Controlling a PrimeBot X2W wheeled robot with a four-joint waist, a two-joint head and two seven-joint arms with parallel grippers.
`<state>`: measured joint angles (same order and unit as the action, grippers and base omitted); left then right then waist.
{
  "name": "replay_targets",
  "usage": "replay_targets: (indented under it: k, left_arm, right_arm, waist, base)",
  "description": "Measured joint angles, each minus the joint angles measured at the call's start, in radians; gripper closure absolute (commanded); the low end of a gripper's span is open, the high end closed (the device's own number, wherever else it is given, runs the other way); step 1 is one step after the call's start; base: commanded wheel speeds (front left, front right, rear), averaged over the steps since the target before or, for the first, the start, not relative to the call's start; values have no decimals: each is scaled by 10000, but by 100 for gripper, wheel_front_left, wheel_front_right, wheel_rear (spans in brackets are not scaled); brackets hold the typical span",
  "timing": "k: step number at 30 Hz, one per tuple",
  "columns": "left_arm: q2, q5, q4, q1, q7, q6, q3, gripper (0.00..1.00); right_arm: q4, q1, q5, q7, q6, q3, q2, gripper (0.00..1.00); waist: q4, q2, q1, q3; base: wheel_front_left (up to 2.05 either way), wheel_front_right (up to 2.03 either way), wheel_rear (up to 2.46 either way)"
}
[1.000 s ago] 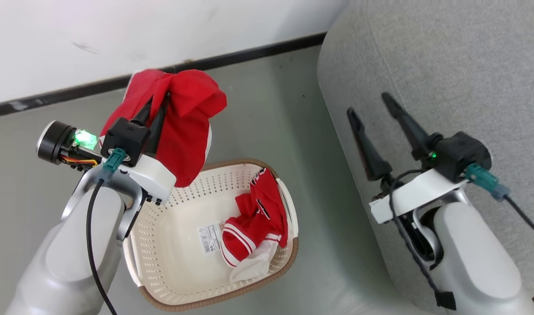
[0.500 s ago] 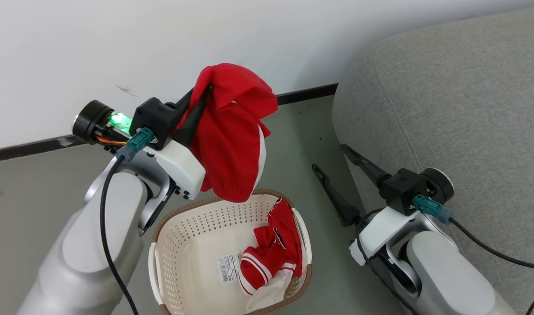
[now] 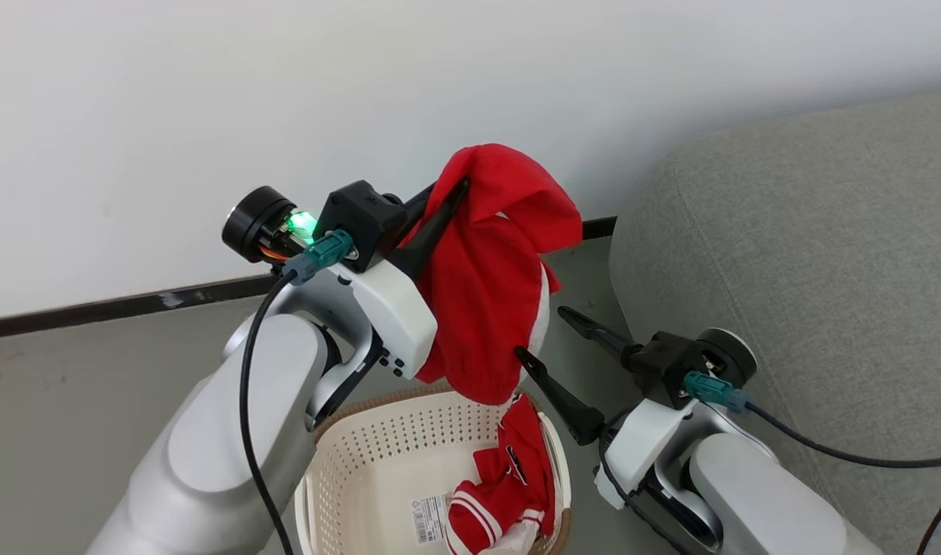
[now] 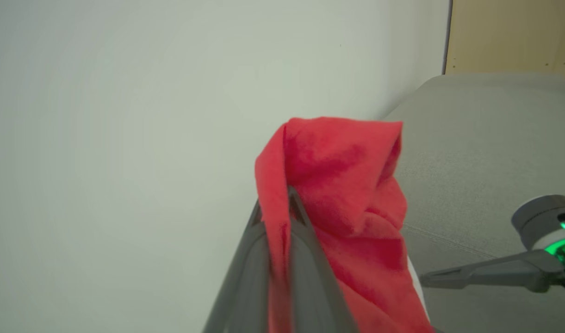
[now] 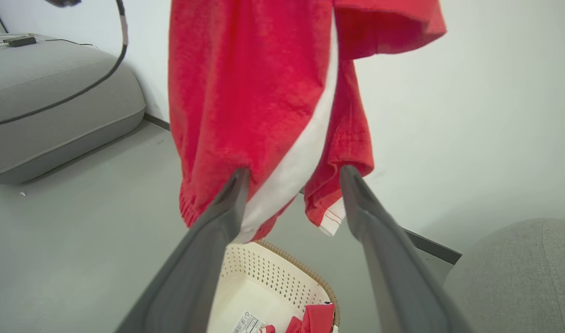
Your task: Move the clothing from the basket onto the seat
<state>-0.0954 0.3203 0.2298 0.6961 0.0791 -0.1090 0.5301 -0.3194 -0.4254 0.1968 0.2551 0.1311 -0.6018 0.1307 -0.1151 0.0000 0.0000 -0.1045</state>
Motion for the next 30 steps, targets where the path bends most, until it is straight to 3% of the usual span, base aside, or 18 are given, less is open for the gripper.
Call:
replay_targets:
  k: [10, 16, 17, 18, 20, 22, 30]
  left_arm:
    - [92, 441, -577, -117, 454, -81, 552, 100]
    - [219, 663, -826, -318, 690, -84, 725, 100]
    - [226, 692, -830, -343, 711, -84, 769, 100]
    - [230, 734, -851, -367, 752, -84, 788, 100]
    - [234, 809, -905, -448, 800, -84, 788, 100]
    - [234, 869, -926, -549, 872, -84, 788, 100]
    - [146, 1193, -905, -1053, 928, 0, 468, 100]
  right_arm:
    - [-514, -130, 897, 0, 0, -786, -38, 0]
    - [-823, -156, 1597, 0, 0, -1954, -121, 1]
    - [-861, -192, 1659, 0, 0, -2127, -134, 22]
    - [-926, -284, 1699, 0, 2, -2295, -146, 52]
    - [-1055, -507, 1816, 0, 2, -2441, -165, 69]
    - [-1080, -616, 1860, 0, 2, -2479, -142, 100]
    - [-1028, -679, 2167, 0, 2, -2506, 132, 100]
  waist:
    - [402, 0, 0, 741]
    - [653, 0, -1, 1056]
    - [692, 0, 0, 1103]
    - [730, 0, 0, 1148]
    - [802, 0, 0, 1236]
    - [865, 0, 0, 1314]
    - [979, 0, 0, 1562]
  base:
    - [0, 0, 0]
    - [0, 0, 0]
    - [0, 0, 0]
    - [0, 0, 0]
    - [0, 0, 0]
    - [0, 0, 0]
    - [0, 0, 0]
